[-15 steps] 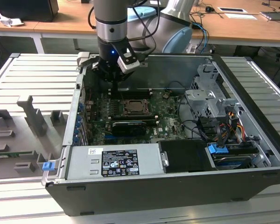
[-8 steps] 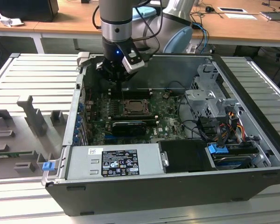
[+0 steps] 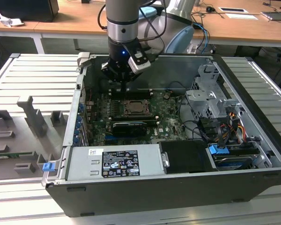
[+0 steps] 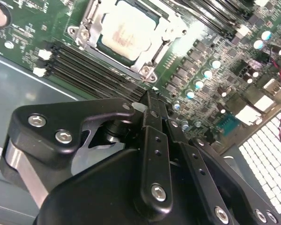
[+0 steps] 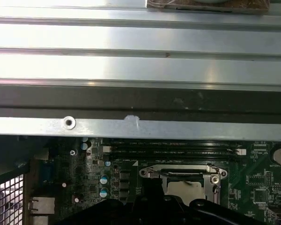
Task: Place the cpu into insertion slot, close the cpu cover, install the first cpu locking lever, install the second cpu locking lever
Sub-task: 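Install the first cpu locking lever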
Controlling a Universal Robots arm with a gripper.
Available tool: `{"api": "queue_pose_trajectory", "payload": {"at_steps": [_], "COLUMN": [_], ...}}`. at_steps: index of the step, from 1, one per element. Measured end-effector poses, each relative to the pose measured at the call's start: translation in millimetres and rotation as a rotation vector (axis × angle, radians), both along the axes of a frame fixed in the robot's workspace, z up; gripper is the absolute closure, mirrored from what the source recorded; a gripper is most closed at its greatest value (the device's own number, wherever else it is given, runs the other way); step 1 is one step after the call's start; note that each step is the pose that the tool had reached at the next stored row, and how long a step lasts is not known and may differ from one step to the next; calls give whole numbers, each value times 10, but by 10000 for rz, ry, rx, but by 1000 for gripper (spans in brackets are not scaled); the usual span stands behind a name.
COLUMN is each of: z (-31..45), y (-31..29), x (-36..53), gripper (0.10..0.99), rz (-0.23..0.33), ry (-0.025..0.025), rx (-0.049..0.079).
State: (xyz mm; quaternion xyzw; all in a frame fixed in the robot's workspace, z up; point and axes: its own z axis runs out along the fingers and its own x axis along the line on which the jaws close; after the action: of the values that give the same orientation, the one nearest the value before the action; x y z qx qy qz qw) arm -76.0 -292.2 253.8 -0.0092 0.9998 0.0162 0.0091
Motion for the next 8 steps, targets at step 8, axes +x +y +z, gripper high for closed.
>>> {"api": "queue_pose_trajectory", "payload": {"at_steps": [8], "z": [-2], "y": [0], "x": [135], "gripper": [980], "rz": [1], "ry": [-1], "rx": [0]}}
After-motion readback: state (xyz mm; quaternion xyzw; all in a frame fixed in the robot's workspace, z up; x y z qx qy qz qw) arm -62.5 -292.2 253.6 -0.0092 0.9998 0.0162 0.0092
